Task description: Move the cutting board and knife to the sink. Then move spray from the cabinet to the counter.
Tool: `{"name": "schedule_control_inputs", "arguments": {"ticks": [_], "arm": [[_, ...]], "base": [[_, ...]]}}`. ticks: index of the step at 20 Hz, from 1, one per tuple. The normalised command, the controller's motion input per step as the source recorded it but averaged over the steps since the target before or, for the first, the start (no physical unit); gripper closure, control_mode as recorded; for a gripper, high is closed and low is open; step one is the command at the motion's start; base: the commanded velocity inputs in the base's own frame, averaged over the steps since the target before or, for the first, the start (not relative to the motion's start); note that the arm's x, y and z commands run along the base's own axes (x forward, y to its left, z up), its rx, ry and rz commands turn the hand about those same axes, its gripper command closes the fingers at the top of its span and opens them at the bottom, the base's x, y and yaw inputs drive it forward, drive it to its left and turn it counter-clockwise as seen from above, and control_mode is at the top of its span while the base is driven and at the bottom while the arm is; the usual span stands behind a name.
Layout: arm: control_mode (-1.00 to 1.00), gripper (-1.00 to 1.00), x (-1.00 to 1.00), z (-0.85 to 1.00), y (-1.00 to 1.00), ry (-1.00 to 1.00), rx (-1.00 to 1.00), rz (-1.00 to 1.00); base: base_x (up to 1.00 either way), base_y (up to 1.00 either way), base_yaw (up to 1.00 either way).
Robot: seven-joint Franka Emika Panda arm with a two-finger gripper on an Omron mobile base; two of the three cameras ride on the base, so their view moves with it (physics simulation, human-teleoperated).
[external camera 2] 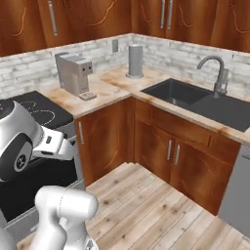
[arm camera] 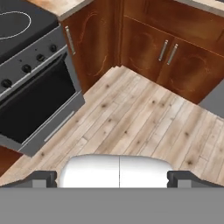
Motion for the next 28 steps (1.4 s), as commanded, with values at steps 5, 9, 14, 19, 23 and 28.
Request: {"name": "schedule_control_inputs", "arguments": {"ticks": [5,9,14,19,23,28], "arm": [[1.0,-1.0,0.0,0.0,0.0,0.0,0.0,0.0],[1.0,-1.0,0.0,0.0,0.0,0.0,0.0,0.0],[1.0,-1.0,0.0,0.0,0.0,0.0,0.0,0.0],[1.0,-1.0,0.0,0.0,0.0,0.0,0.0,0.0],[1.0,-1.0,0.0,0.0,0.0,0.0,0.0,0.0],[1.0,-1.0,0.0,0.0,0.0,0.0,0.0,0.0]], "base": [[-0.59,-0.08,0.55],[-0.33,-0.01,0.64],[-0.09,0.0,0.68],[0.06,0.14,0.54],[0.26,0.19,0.43],[0.39,-0.02,0.29]]}}
